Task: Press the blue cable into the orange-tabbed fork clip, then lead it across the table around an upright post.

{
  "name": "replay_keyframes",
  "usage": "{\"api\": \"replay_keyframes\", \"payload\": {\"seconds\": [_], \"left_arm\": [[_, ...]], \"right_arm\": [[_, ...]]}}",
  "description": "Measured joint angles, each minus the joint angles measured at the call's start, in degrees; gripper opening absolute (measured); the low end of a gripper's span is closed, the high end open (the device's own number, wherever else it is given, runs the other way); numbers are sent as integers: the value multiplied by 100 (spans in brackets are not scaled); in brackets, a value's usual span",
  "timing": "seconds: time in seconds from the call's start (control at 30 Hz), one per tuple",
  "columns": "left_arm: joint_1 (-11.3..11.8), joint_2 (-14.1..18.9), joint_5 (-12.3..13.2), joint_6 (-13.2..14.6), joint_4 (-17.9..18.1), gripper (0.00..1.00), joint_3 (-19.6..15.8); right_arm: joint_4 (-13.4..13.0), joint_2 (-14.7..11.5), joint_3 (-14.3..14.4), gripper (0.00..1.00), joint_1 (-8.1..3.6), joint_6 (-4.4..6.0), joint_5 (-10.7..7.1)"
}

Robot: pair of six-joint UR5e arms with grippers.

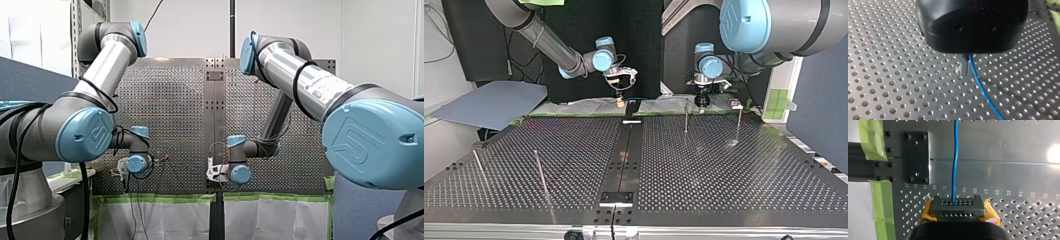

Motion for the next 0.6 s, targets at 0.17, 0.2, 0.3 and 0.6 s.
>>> {"api": "replay_keyframes", "payload": {"seconds": [0.17,0.2,0.3,0.6], "left_arm": [[8,-49,75,-109,-90,0,100],[11,-76,84,-121,-109,0,125],[23,-191,126,-133,-198,0,228],[108,-492,177,-325,-299,0,549]], "right_arm": [[-21,93,-68,0,-49,20,-8],[10,138,-110,0,-59,20,-9],[134,234,-247,0,-87,18,-7],[601,282,-634,0,-176,-4,3]]}}
